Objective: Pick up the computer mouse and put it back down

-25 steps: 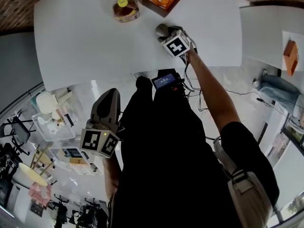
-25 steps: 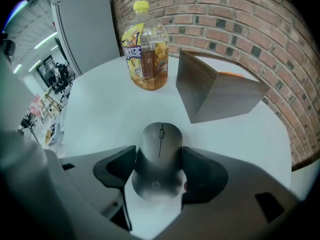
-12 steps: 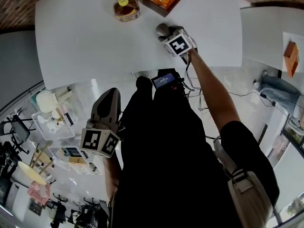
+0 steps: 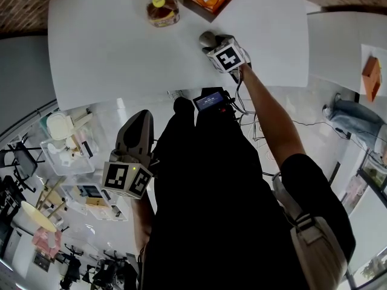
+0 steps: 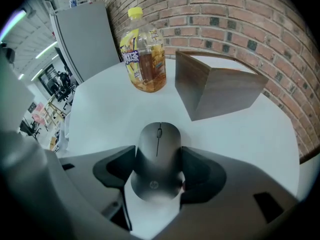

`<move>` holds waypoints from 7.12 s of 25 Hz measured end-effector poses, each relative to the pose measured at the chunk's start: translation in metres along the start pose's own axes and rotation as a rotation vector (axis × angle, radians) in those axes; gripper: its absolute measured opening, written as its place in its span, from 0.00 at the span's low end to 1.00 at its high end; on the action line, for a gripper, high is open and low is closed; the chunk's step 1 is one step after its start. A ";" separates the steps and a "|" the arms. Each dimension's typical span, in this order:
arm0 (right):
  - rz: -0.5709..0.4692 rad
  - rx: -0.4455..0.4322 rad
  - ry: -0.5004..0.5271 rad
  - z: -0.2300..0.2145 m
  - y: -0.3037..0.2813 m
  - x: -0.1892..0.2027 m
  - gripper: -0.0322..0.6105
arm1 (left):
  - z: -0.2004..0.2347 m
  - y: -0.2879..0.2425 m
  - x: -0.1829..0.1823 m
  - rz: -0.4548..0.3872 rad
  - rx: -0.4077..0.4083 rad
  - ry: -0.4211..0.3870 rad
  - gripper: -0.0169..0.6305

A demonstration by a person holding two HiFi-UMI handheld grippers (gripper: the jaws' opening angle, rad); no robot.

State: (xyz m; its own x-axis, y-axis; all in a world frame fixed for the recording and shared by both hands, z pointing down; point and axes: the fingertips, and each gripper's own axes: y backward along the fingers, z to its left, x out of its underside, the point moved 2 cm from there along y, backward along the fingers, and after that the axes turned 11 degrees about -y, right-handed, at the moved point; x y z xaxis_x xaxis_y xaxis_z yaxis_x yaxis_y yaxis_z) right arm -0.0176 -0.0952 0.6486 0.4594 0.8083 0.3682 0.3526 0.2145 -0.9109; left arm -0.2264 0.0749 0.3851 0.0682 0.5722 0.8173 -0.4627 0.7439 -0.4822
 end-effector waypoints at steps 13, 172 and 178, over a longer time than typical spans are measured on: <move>-0.135 -0.019 0.030 0.009 0.049 -0.022 0.51 | -0.021 -0.009 -0.008 -0.040 0.026 -0.018 0.05; -0.074 0.107 -0.135 -0.177 0.099 0.131 0.52 | -0.168 -0.101 -0.019 -0.016 0.046 -0.084 0.05; -0.070 0.114 -0.144 -0.180 0.098 0.132 0.52 | -0.169 -0.103 -0.018 -0.014 0.048 -0.084 0.05</move>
State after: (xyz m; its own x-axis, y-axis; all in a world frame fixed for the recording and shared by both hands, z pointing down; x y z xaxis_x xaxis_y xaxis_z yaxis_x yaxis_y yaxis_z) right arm 0.2245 -0.0659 0.6414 0.3125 0.8577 0.4083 0.2812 0.3271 -0.9022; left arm -0.0310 0.0461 0.3665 0.0017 0.5297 0.8482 -0.5042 0.7330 -0.4567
